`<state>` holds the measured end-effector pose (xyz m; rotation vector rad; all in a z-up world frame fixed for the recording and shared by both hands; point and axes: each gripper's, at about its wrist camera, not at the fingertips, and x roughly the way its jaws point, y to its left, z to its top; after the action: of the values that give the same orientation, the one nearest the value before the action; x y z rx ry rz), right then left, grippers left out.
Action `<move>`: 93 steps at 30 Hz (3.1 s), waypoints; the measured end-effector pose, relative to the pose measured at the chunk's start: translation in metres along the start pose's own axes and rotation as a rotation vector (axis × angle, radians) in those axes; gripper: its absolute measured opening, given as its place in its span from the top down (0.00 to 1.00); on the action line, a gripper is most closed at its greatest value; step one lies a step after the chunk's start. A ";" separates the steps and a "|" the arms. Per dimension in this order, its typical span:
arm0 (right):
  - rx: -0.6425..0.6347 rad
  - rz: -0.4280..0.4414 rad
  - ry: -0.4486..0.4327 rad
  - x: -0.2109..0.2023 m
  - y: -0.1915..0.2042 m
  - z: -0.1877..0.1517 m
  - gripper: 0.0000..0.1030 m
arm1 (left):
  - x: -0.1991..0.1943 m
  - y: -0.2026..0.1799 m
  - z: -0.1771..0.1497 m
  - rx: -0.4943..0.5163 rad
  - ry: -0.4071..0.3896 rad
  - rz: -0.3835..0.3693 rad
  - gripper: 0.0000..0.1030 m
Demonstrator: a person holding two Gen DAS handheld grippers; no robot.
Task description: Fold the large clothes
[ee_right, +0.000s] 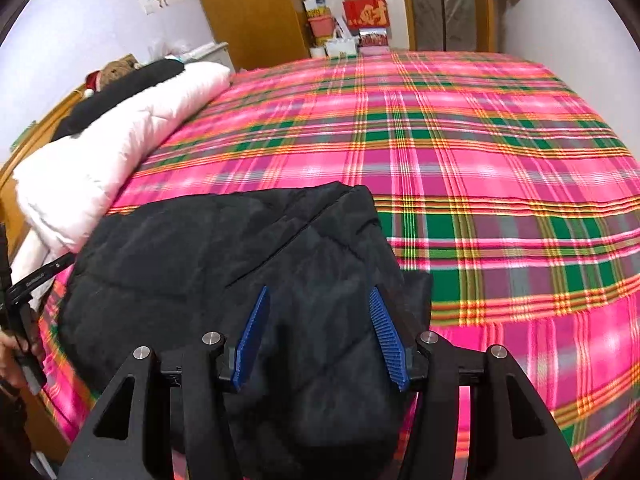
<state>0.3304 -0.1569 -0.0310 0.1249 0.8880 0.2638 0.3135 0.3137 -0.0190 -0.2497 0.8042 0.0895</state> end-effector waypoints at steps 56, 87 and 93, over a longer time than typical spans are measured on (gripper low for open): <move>-0.162 -0.007 -0.068 -0.195 0.072 -0.199 0.48 | -0.236 -0.120 -0.201 0.126 -0.017 0.026 0.54; -0.167 -0.004 -0.053 -0.190 0.077 -0.199 0.48 | -0.236 -0.116 -0.202 0.100 -0.001 0.022 0.54; -0.168 -0.003 -0.050 -0.189 0.077 -0.200 0.48 | -0.235 -0.115 -0.202 0.097 0.007 0.037 0.54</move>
<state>0.0469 -0.1360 0.0021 -0.0256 0.8133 0.3298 0.0290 0.1542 0.0378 -0.1439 0.8184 0.0845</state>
